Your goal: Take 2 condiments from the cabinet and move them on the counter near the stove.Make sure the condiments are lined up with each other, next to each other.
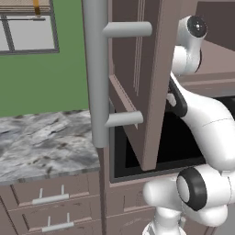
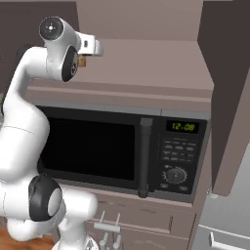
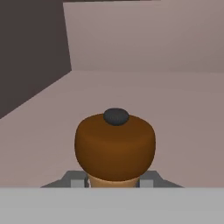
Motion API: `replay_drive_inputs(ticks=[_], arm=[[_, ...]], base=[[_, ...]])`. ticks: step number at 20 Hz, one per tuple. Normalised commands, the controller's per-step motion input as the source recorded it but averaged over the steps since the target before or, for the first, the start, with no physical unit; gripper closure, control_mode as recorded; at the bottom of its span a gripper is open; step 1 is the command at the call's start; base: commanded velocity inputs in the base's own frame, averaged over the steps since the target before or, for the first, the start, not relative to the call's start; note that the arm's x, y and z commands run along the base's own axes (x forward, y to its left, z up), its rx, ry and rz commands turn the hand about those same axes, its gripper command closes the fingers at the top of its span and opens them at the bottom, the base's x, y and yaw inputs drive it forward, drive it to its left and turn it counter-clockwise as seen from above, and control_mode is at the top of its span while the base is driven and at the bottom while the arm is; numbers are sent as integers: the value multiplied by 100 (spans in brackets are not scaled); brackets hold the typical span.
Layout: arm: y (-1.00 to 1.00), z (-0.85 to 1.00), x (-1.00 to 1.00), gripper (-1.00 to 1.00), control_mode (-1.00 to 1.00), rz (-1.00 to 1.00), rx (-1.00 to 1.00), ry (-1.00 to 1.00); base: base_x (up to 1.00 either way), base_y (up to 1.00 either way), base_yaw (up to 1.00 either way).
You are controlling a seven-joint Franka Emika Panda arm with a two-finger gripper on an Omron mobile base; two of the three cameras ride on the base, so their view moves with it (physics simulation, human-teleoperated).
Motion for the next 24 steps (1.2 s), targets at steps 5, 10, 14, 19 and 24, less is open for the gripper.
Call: replay_drive_inputs(ticks=[5,10,14,19,24], arm=[[-17,0,-100,100,-100,0,2,-9],[-33,5,-100,100,-100,0,0,-3],[-30,16,-100,100,-100,0,0,1],[-16,-1,-100,100,-100,0,0,0],[0,-19,-100,100,-100,0,1,0]], base=[[0,0,0],[0,0,0],[0,0,0],[0,0,0],[0,0,0]])
